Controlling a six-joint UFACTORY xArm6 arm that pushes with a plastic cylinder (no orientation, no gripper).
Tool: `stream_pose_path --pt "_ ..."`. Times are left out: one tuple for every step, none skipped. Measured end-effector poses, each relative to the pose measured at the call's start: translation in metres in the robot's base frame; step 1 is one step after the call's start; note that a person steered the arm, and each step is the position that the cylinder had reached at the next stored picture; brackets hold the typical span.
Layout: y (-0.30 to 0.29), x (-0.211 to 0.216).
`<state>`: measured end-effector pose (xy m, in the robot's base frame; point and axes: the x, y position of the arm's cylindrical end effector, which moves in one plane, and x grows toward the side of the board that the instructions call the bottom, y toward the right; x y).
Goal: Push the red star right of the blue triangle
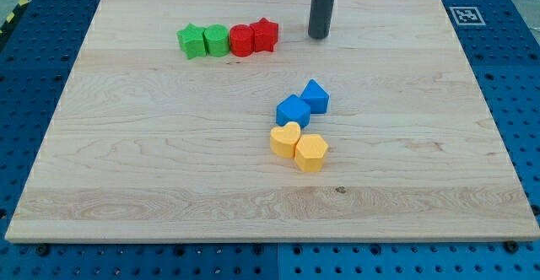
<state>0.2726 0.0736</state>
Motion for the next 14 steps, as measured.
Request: stream_pose_path --pt "-0.059 -0.044" --pt "-0.129 -0.044" --pt "-0.147 -0.021" --pt "-0.122 0.002" --pt "-0.104 0.023" --pt "-0.077 0.044" --pt "-0.060 0.056" --pt "-0.047 0.077" --pt "-0.029 0.090" --pt "-0.018 0.082" --pt "-0.008 0.088" --pt "-0.008 0.106" --pt "-0.006 0.108" --pt "0.001 0.112"
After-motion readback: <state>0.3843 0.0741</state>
